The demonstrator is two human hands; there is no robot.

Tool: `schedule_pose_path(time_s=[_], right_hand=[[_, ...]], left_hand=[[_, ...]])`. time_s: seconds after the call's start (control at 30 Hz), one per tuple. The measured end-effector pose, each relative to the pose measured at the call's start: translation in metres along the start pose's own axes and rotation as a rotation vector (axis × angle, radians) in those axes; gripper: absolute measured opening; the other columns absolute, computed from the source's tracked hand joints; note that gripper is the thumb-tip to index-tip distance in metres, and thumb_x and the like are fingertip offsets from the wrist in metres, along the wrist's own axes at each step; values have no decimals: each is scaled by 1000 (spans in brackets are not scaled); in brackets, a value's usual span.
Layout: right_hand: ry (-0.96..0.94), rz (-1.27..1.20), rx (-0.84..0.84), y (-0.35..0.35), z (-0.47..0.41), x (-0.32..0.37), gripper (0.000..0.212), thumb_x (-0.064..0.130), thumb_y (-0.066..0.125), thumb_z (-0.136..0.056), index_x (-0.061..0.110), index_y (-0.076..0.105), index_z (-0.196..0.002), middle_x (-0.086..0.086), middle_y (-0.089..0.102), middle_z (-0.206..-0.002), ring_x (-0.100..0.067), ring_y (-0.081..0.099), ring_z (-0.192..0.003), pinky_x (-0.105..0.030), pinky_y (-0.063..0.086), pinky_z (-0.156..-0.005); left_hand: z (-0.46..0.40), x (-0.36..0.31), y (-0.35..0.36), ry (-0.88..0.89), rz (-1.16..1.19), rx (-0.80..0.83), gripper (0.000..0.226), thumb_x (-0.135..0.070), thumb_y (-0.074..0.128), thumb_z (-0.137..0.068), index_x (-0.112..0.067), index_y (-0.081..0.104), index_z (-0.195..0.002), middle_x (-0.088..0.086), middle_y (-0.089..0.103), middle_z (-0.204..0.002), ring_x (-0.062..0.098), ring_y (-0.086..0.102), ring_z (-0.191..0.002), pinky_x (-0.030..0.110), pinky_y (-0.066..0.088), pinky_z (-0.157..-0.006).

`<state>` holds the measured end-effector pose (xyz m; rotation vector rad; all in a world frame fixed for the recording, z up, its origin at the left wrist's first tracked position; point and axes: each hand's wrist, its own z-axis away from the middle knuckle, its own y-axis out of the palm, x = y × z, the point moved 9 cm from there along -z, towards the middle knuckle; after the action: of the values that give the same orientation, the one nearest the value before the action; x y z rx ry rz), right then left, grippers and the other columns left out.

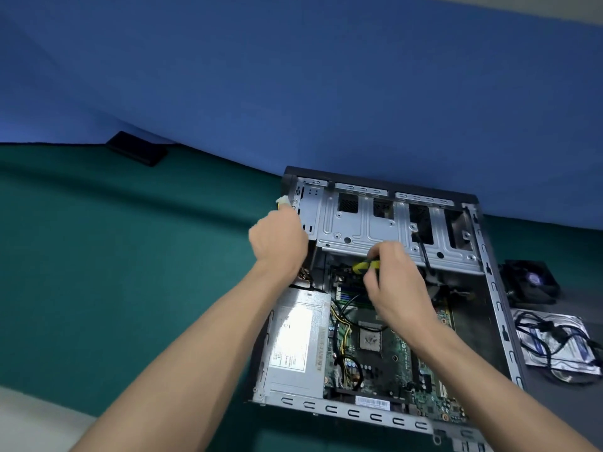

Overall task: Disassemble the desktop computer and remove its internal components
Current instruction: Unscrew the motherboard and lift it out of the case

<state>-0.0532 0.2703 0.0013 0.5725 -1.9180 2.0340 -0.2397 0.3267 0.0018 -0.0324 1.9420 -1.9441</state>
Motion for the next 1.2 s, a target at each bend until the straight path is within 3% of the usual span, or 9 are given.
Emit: schedule_pose_path(time_s=[0.17, 0.3, 0.43, 0.53, 0.73, 0.87, 0.93, 1.03, 1.2], right_hand=[[-26, 46, 4, 2, -1, 10, 19, 27, 43, -98, 15, 43, -113, 3, 41, -106, -14, 45, -81, -27, 33, -67], [-24, 72, 14, 3, -1, 5, 23, 10, 52, -90, 17, 42, -110, 6, 37, -101, -15, 44, -90, -23, 31, -72], [26, 47, -6, -3, 1, -2, 13, 27, 45, -97, 19, 43, -108, 3, 48, -99, -10, 49, -69, -25, 31, -54], [-22, 74, 5, 1, 0, 4, 22, 10, 49, -92, 18, 44, -112, 2, 47, -107, -13, 42, -87, -24, 33, -71], [29, 88, -31, 0, -1, 4, 21, 27, 43, -98, 17, 44, -116, 3, 51, -102, -16, 50, -76, -31, 37, -63], [2, 99, -24, 5, 0, 5, 26, 17, 51, -93, 16, 43, -118, 5, 37, -109, -10, 45, -77, -21, 33, -61], [35, 94, -36, 4, -1, 3, 20, 31, 45, -97, 18, 42, -112, 5, 39, -107, -11, 47, -62, -26, 30, -50], [29, 34, -51, 4, -2, 4, 15, 23, 43, -98, 17, 44, -111, 2, 43, -107, -20, 48, -66, -32, 32, -58], [79, -22, -66, 3, -3, -1, 14, 32, 46, -96, 22, 46, -106, 9, 45, -103, -16, 50, -73, -31, 34, -62]], left_hand=[[-4, 14, -9, 28, 54, -60, 13, -14, 45, -93, -7, 52, -101, 11, 61, -100, 28, 56, -82, 31, 32, -60], [-3, 35, 5, -235, 354, -34, 14, -11, 42, -94, -6, 42, -108, 13, 63, -99, 27, 47, -73, 35, 33, -61], [-9, 59, 30, -529, 632, 89, 25, -11, 44, -91, 0, 47, -114, 17, 61, -111, 35, 56, -96, 33, 36, -68], [-9, 61, 30, -594, 735, 67, 24, -12, 45, -90, -2, 53, -110, 13, 62, -105, 33, 56, -90, 31, 35, -67], [9, 35, 7, -374, 623, -143, 11, -25, 46, -94, -19, 50, -85, 1, 60, -86, 21, 49, -73, 30, 34, -65], [9, 24, 3, -265, 533, -122, 12, -24, 47, -94, -19, 57, -88, -1, 64, -93, 19, 49, -73, 30, 35, -66], [8, 19, 1, -201, 478, -115, 12, -22, 48, -93, -18, 59, -92, -1, 65, -95, 20, 53, -75, 30, 37, -66], [11, 14, -3, -108, 466, -125, 11, -18, 48, -90, -18, 58, -95, -2, 64, -93, 22, 56, -77, 31, 39, -67], [38, -30, 4, 365, 376, -10, 15, -19, 45, -91, -14, 58, -97, 5, 65, -88, 27, 60, -78, 35, 47, -70]])
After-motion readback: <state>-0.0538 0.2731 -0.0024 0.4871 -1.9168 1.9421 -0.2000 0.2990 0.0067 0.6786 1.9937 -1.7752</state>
